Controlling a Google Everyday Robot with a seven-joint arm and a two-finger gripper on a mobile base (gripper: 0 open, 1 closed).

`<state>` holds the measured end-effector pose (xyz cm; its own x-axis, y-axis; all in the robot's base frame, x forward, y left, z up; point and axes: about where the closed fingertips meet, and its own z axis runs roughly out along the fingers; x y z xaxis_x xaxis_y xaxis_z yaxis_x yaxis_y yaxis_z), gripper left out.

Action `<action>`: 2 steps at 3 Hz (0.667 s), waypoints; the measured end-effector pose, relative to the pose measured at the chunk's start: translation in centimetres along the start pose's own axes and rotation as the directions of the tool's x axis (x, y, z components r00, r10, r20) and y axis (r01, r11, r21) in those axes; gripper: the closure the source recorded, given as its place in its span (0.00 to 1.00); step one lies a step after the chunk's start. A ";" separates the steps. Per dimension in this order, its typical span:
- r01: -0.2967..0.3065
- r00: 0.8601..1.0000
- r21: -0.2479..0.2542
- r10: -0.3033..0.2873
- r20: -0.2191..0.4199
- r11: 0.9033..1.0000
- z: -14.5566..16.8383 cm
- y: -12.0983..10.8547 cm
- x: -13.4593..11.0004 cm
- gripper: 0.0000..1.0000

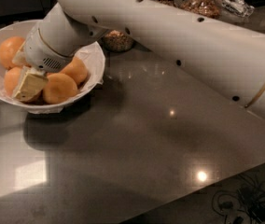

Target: Pick orange from white bowl

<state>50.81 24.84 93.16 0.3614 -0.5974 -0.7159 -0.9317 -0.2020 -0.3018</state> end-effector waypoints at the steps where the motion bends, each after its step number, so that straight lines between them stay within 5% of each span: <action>1: 0.012 1.000 0.009 -0.012 -0.021 1.000 -1.1 -0.1 -0.4 0.36; 2: 0.022 0.999 0.020 -0.021 -0.035 1.000 -2.1 -0.2 -0.7 0.38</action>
Offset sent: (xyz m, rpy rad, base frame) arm 0.0006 -0.0211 0.0276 -0.0369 -0.0523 -0.0274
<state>50.64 23.69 95.02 0.3795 -0.6201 -0.6866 -0.9227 -0.1995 -0.3299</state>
